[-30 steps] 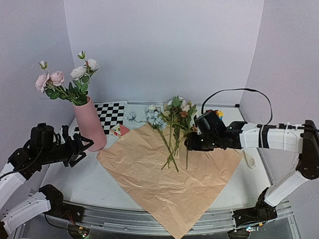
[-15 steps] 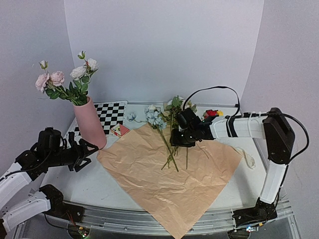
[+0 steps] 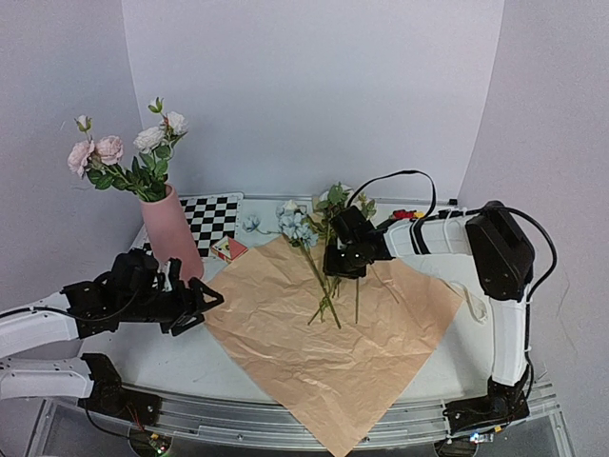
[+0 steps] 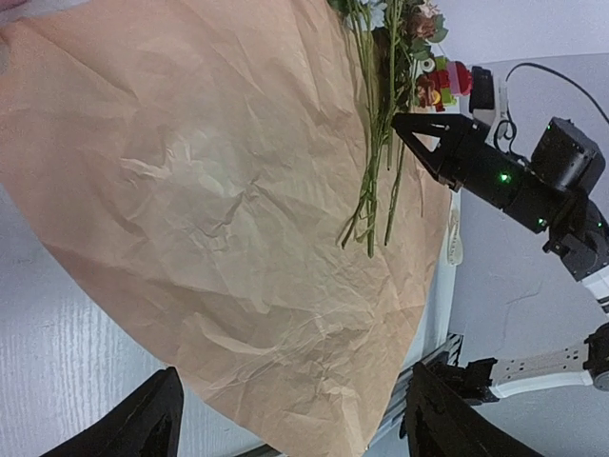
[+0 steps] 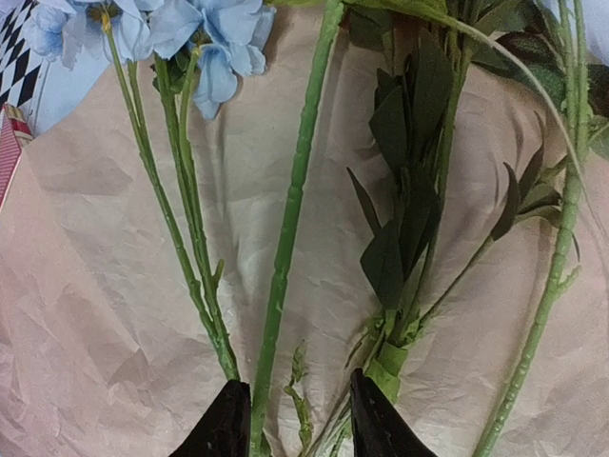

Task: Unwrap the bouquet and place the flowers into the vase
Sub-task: Pick up the fake flower from the wrapping paper.

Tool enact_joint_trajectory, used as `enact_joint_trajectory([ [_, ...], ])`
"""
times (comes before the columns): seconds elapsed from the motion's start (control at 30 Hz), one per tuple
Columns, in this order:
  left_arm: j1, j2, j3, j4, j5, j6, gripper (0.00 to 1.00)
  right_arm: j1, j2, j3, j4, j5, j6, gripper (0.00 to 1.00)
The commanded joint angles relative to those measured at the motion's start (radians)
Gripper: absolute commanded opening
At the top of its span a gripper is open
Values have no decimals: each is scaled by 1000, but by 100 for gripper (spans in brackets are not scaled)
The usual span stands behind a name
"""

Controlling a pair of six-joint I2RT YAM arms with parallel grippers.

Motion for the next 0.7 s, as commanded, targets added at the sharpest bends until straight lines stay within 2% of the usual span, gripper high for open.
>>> enact_joint_trajectory([
  [0.0,-115,97,69,147,-124,-33,82,1,34,37,9,-78,2,37],
  [0.1,-174,166,104,165,-172,-29,82,-1,50,46,18,-110,10,31],
  [0.33,-221,214,152,167,-217,-17,82,-5,-9,17,20,-88,12,5],
  [0.67,-232,205,172,167,-234,-26,82,-5,-226,-126,27,-21,-13,0],
])
